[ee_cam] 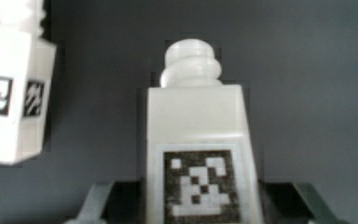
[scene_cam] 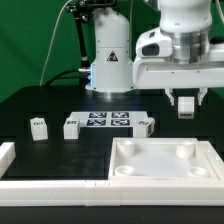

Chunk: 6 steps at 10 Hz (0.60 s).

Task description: Assemble one leg

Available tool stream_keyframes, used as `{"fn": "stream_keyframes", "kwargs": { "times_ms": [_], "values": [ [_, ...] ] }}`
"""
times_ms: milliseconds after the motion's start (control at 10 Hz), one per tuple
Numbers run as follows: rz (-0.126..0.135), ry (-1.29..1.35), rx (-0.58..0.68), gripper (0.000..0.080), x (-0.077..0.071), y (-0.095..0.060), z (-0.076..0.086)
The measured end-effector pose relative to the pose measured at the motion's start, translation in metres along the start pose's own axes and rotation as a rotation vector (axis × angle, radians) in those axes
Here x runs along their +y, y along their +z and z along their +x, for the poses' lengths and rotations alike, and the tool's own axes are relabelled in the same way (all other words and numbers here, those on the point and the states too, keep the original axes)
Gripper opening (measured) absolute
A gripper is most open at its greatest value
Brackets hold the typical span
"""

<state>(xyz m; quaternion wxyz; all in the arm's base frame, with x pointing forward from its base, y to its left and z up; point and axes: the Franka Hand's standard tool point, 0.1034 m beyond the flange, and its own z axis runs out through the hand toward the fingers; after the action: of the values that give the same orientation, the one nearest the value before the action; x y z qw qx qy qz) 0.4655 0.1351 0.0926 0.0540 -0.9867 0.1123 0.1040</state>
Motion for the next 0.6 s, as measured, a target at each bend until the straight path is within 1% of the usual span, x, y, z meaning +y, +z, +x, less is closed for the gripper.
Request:
{"fn": "stream_keyframes", "kwargs": {
  "times_ms": [100,200,300,500,600],
  "values": [
    [0.011,0.000,0.041,0.0290,-0.002,-0.012,0.004],
    [0.028,0.009,0.119,0.0290,-0.008,-0.020,0.010],
    [0.049,0.004,0.219,0.0290,-0.013,-0.020,0.013],
    [0.093,0.007,0.377,0.0290,-0.023,-0.017,0.008],
    [0.101,-0.023,0.421,0.0290,-0.029,-0.015,0.006]
  ]
}}
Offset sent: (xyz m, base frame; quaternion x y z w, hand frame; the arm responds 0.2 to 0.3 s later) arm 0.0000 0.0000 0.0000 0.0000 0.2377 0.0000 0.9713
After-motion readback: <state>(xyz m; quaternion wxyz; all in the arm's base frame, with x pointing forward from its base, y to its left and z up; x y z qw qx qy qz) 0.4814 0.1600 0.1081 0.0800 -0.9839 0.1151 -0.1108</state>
